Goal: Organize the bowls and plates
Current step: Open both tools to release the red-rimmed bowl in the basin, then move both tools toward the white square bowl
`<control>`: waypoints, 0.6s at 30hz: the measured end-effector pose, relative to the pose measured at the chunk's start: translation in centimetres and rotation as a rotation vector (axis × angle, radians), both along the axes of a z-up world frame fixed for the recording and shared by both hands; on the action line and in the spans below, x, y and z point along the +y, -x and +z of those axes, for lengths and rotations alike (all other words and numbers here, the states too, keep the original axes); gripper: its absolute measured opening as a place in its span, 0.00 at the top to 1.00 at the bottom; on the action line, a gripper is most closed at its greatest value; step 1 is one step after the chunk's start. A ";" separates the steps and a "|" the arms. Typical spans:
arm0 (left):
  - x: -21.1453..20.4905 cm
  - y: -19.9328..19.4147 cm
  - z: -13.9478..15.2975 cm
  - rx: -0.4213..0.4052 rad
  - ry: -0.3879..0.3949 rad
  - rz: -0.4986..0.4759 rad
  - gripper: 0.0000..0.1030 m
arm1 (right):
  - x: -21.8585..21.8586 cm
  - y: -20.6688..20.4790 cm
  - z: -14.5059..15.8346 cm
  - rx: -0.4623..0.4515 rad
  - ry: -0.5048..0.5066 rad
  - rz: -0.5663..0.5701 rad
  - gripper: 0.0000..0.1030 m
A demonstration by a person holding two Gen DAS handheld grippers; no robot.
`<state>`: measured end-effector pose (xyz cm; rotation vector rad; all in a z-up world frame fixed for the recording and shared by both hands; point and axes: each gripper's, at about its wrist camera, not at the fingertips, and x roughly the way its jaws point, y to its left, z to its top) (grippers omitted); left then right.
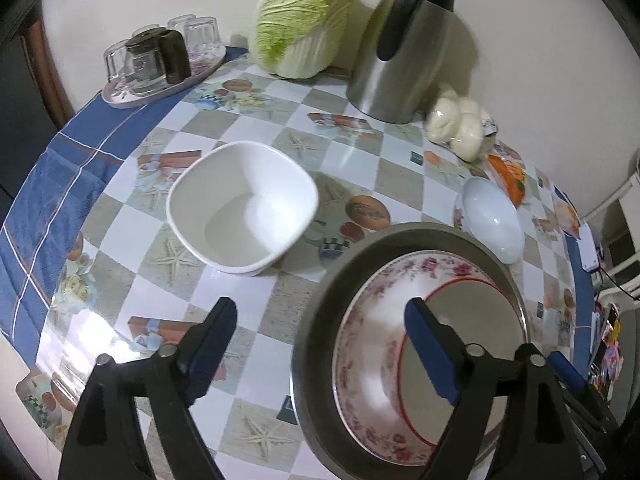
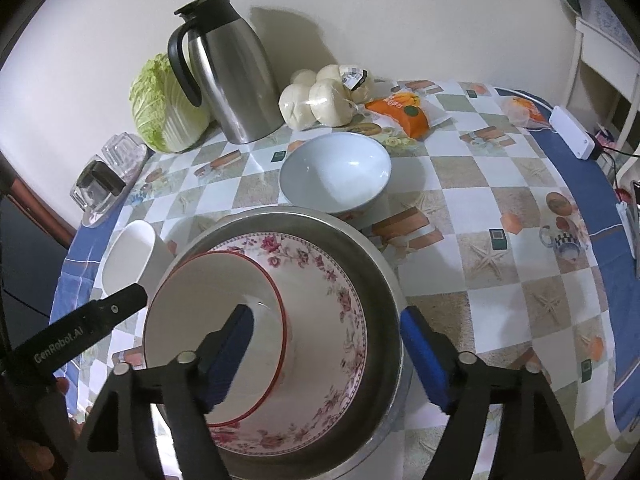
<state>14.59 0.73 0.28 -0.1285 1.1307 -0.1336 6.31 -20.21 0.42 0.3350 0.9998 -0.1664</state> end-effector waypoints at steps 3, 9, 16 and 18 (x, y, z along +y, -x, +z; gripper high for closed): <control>0.4 0.0 0.0 -0.014 -0.016 0.020 0.12 | 0.0 0.0 0.1 -0.011 0.008 0.000 0.13; 1.1 -0.2 0.3 -0.034 -0.020 0.052 0.09 | 0.1 -0.1 0.0 -0.017 0.009 0.004 0.02; 2.2 -0.3 0.5 -0.058 -0.035 0.097 0.06 | 0.2 0.0 0.1 -0.032 0.009 0.003 0.00; 2.6 -0.3 0.6 -0.066 -0.040 0.109 0.00 | 0.2 0.1 0.1 -0.029 0.010 0.002 0.00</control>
